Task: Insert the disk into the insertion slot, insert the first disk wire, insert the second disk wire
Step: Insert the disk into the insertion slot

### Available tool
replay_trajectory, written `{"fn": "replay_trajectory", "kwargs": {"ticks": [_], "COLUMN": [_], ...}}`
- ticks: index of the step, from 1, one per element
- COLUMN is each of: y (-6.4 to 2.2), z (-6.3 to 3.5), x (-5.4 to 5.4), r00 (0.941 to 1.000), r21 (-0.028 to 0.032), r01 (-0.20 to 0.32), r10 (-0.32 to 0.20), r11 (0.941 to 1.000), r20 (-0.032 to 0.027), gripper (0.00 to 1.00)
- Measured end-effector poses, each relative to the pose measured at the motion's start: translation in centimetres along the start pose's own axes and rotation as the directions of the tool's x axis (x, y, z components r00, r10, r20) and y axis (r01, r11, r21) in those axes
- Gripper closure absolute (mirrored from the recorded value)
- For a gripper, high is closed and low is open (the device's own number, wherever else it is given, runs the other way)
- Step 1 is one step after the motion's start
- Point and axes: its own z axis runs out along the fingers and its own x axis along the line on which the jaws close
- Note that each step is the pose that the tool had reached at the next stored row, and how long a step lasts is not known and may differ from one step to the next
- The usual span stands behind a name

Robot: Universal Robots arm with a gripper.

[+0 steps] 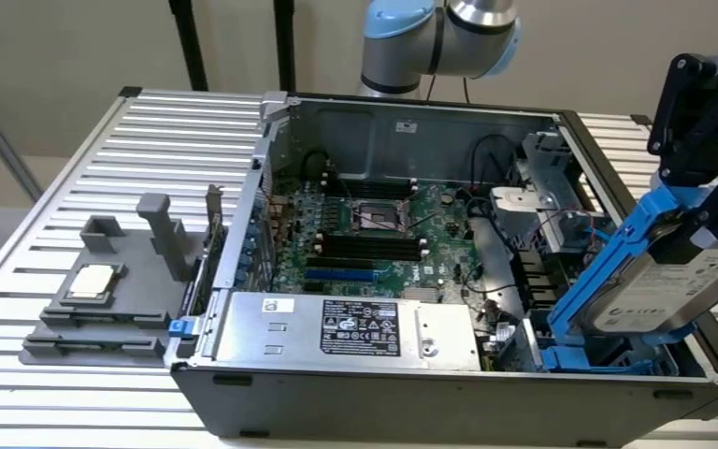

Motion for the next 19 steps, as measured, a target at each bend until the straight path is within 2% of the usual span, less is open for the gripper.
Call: {"fn": "replay_trajectory", "kwargs": {"ticks": [6, 8, 9, 12, 13, 17, 19], "y": [0.14, 0.15, 0.16, 0.17, 0.17, 0.16, 0.15], "z": [0.26, 0.32, 0.35, 0.40, 0.42, 0.42, 0.49], "x": [-0.01, 0.00, -0.01, 0.00, 0.00, 0.00, 0.00], "r00": [1.0000, 1.0000, 0.9999, 0.9993, 0.9991, 0.9991, 0.9991], "r21": [-0.0042, -0.0045, -0.0045, -0.0038, -0.0036, -0.0037, -0.0018], "r01": [0.000, 0.000, 0.000, 0.001, 0.002, 0.002, 0.000], "r10": [0.000, 0.000, 0.000, -0.001, -0.001, -0.002, 0.000], "r11": [1.0000, 1.0000, 1.0000, 1.0000, 1.0000, 1.0000, 1.0000], "r20": [0.0020, 0.0069, 0.0106, 0.0366, 0.0421, 0.0432, 0.0433], "gripper": [0.67, 0.67, 0.67, 0.67, 0.67, 0.67, 0.67]}}
